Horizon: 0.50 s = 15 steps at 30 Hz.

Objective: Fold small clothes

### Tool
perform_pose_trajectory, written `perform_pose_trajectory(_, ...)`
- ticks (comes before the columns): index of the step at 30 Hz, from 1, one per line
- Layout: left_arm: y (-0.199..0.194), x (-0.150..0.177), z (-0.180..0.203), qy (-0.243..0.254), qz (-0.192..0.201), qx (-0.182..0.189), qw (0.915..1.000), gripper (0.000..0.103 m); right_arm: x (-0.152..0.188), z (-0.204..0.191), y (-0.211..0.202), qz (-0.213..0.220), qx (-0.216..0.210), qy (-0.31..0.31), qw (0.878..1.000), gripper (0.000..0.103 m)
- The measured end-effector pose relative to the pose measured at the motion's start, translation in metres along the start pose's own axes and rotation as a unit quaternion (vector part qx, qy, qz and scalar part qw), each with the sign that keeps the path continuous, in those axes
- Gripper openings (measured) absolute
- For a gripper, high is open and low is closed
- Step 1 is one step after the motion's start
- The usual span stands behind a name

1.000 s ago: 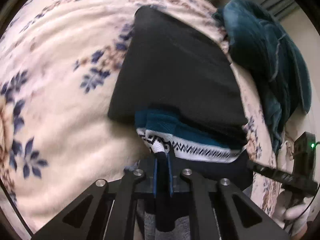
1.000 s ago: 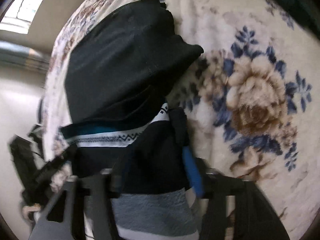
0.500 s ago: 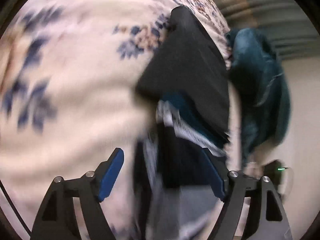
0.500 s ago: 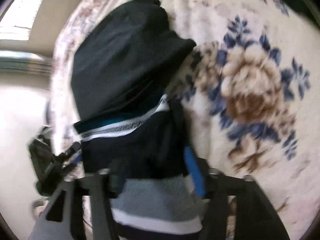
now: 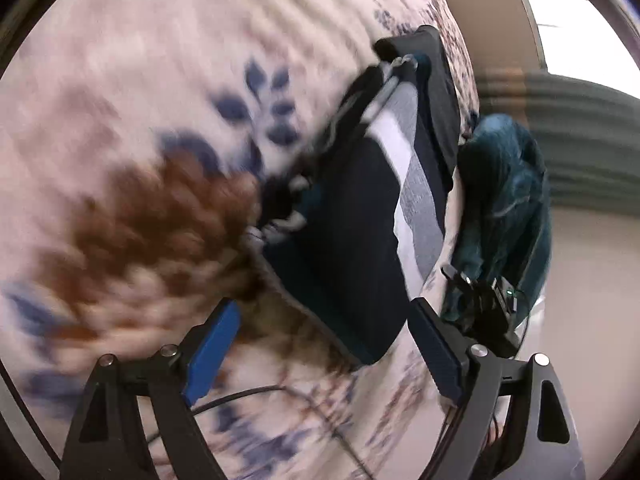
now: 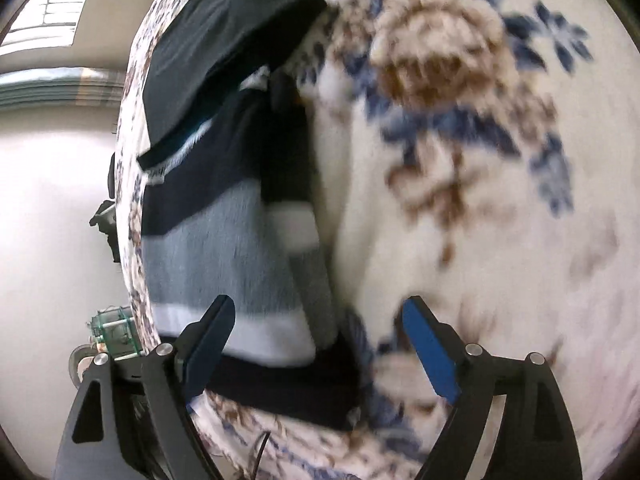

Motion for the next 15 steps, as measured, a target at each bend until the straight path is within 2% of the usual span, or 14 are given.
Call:
perform_pose_trajectory(3,0.04,-0.017,0.012,0.003,0.011,0.006,0.9999,0.086,-0.036,-0.011,0.02,-0.017,-0.029,-0.002,0.999,0.089)
perform_pose_trajectory(6,0.055,-0.034,0.01,-0.016,0.035,-0.001,0.9992,0.084,-0.067,-0.023,0.05,-0.043,-0.054,-0.013,0.998,0.089)
perform_pose_trajectory(7,0.054,-0.039,0.008,-0.027,0.056,0.009,0.998,0.075,-0.076,-0.025,0.059,-0.049,-0.058,-0.013,0.997,0.089)
perform_pose_trajectory(8,0.053,-0.043,0.01,-0.029,0.069,0.014,0.9971,0.047,-0.083,-0.026,0.069,-0.059,-0.065,-0.01,0.996,0.089)
perform_pose_trajectory(10,0.05,-0.048,0.017,-0.011,0.066,0.011,0.9977,0.04,-0.09,-0.028,0.082,-0.059,-0.067,-0.007,0.996,0.089)
perform_pose_trajectory(11,0.047,-0.049,0.021,-0.004,0.063,0.019,0.9978,0.038,-0.09,-0.03,0.085,-0.049,-0.07,-0.01,0.996,0.084)
perform_pose_trajectory(12,0.04,-0.051,0.026,0.003,0.056,0.024,0.9981,0.038,-0.087,-0.032,0.085,-0.042,-0.069,-0.014,0.997,0.057)
perform_pose_trajectory(13,0.032,-0.054,0.03,0.012,0.046,0.024,0.9986,0.038,-0.082,-0.032,0.083,-0.039,-0.08,-0.012,0.996,0.039)
perform_pose_trajectory(14,0.028,-0.056,0.034,0.018,0.034,0.037,0.9986,0.038,-0.077,-0.031,0.08,-0.037,-0.102,0.003,0.994,0.028)
perform_pose_trajectory(15,0.019,-0.06,0.042,0.034,0.016,0.049,0.9981,0.038,-0.067,-0.029,0.075,-0.029,-0.119,0.025,0.992,0.027)
Point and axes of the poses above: each gripper's, at about its wrist camera, not at the fingertips, and y roughly the way its jaws point, z to its right, x to its underside, the point moved 4 cm from there along y, roughly the way its jaws point, and after that the axes turned 2 degrees about -z, right-handed, at the moved point
